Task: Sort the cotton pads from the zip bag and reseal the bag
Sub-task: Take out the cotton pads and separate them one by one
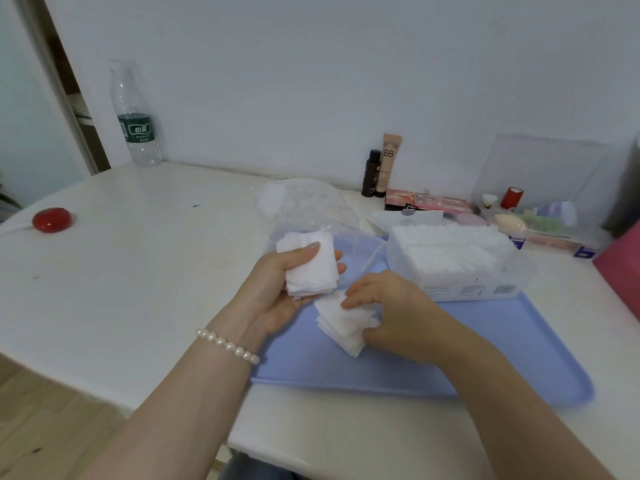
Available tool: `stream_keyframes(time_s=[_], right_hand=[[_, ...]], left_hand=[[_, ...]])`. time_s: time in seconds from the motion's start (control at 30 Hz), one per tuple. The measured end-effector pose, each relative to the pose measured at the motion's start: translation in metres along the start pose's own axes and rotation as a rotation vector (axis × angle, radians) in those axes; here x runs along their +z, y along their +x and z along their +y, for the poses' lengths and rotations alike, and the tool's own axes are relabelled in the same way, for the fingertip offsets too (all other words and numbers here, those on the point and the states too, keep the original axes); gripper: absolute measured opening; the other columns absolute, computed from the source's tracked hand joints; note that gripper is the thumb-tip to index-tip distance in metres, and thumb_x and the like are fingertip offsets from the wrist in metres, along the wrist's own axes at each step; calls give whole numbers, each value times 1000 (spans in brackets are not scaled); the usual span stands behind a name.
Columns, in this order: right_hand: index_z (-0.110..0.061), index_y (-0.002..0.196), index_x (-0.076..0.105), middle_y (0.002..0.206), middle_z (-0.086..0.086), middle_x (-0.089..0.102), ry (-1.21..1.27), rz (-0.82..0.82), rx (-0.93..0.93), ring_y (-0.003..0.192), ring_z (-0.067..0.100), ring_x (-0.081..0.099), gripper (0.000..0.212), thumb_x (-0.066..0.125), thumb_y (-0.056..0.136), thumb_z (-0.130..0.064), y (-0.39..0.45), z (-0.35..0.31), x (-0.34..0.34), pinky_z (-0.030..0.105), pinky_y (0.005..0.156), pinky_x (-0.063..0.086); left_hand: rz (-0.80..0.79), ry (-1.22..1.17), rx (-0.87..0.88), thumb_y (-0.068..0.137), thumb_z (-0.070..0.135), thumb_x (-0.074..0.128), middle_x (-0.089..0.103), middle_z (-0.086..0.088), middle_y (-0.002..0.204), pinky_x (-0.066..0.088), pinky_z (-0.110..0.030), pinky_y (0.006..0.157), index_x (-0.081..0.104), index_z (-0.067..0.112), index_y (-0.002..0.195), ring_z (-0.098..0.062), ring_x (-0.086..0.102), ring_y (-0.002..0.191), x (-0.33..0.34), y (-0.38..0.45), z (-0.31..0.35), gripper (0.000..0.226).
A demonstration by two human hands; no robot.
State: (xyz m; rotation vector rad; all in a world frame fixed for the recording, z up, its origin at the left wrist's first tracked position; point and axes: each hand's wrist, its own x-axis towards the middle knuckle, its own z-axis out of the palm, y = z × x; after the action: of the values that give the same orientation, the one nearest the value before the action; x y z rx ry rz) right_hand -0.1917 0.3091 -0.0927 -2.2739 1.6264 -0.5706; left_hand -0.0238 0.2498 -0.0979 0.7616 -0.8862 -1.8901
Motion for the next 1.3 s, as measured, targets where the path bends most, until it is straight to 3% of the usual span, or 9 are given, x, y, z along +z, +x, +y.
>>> stream_keyframes(time_s=[0.13,0.33,0.47,0.53,0.63,0.73,0.9,1.13,1.3], right_hand=[[-11,106,70,110,2,64,-68,41,-17,107,20,50,29,64,77,-9,3,3,7,25,90,39],[-8,87,68,85,-1,62,140,185,57,80,12,51,13,59,88,-17,7,7,7,16,70,37],[-14,68,63,59,-7,56,683,444,117,56,6,48,15,67,82,-12,4,-1,-8,16,57,40],[-11,75,65,64,-3,64,1074,483,150,63,8,59,4,68,76,-11,2,-5,-17,18,61,50],[-5,82,63,70,2,69,1370,483,204,66,12,66,19,65,65,-14,1,-9,-23,21,56,54],[-7,77,66,62,3,65,1269,492,249,53,14,58,9,66,69,-12,0,-13,-19,20,39,41],[-16,71,74,64,2,68,1179,473,180,57,13,61,15,64,77,-6,2,-20,-13,23,45,47],[-12,82,69,75,1,74,1079,512,170,72,13,69,18,64,80,5,5,-29,-3,24,64,57],[-12,80,64,69,5,73,1076,563,225,65,15,66,15,69,76,1,6,-33,0,29,62,55]], left_hand=[[-7,9,-20,72,16,61,71,-14,94,52,-38,82,61,4,103,-26,70,84,-1,0,-1,34],[-25,-38,-5,72,15,61,72,-15,93,60,-37,67,59,1,107,-25,72,79,-1,0,-1,38],[-27,-15,47,73,14,63,72,-14,96,58,-37,74,60,2,112,-24,70,86,-3,2,-2,41],[-37,41,64,74,12,63,72,-12,92,56,-38,75,63,3,106,-23,70,84,-2,2,-4,32],[-56,103,60,82,6,60,73,-11,89,59,-35,68,63,2,105,-22,71,77,2,1,-7,24],[-74,159,82,83,6,59,73,-11,92,59,-33,68,63,1,106,-22,70,81,5,1,-11,24],[-58,283,137,86,9,63,66,-24,113,52,-47,90,61,-3,116,-38,63,105,8,4,-19,32],[-151,269,120,89,17,55,69,-12,100,54,-24,65,64,1,113,-17,66,84,14,1,-19,30],[-144,185,52,103,30,33,59,-22,125,50,-39,92,52,-2,128,-33,57,115,14,3,-18,45]])
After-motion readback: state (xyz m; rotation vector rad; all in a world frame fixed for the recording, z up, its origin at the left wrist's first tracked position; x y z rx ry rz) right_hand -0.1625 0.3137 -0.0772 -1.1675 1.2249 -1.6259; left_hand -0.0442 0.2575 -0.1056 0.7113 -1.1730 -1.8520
